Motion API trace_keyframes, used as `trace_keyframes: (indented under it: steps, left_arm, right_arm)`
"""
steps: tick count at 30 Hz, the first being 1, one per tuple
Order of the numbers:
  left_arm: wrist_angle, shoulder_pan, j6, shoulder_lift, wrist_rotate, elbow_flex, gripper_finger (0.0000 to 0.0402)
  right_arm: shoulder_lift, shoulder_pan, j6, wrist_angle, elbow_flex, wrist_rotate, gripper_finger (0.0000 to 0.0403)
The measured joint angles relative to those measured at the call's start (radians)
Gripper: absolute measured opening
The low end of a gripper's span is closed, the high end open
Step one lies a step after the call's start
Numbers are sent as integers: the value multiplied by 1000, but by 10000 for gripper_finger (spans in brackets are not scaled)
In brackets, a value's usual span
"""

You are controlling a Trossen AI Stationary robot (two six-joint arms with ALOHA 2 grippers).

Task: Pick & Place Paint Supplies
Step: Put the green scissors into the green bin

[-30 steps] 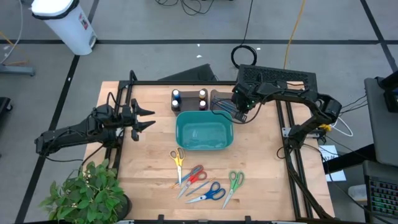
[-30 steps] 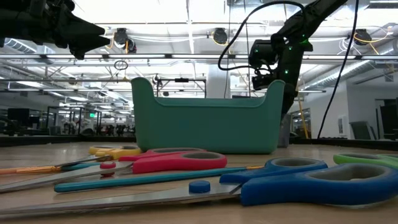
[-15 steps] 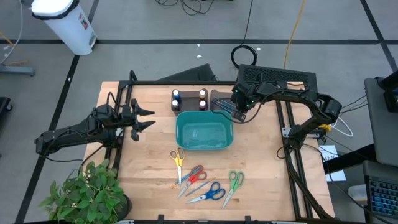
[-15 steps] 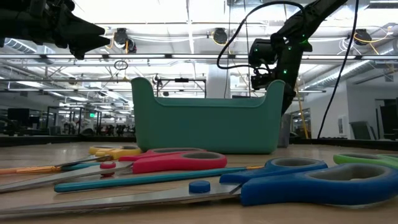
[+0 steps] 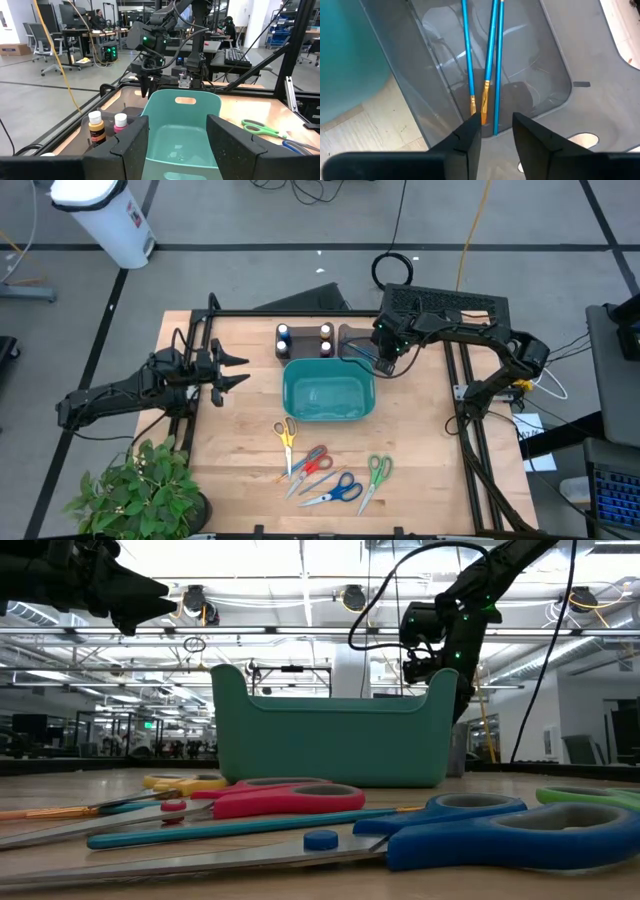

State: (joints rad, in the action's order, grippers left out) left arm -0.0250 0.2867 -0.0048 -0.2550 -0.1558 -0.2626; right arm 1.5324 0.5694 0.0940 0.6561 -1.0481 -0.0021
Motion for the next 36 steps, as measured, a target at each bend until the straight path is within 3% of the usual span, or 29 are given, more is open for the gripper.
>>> trace_keyframes:
  steps: [9,22,29,36]
  left_arm:
    - [0,0,0,0,0,0,207]
    - [0,0,0,0,0,0,207]
    - [0,0,0,0,0,0,207]
    - [0,0,0,0,0,0,207]
  right_arm:
    - [-62,-2,0,10,0,0,117]
    - [-371,-13,-82,-2,4,1,105]
    - [-529,-81,-80,-174,164,0,88]
    - [-688,-181,-82,-471,410,0,72]
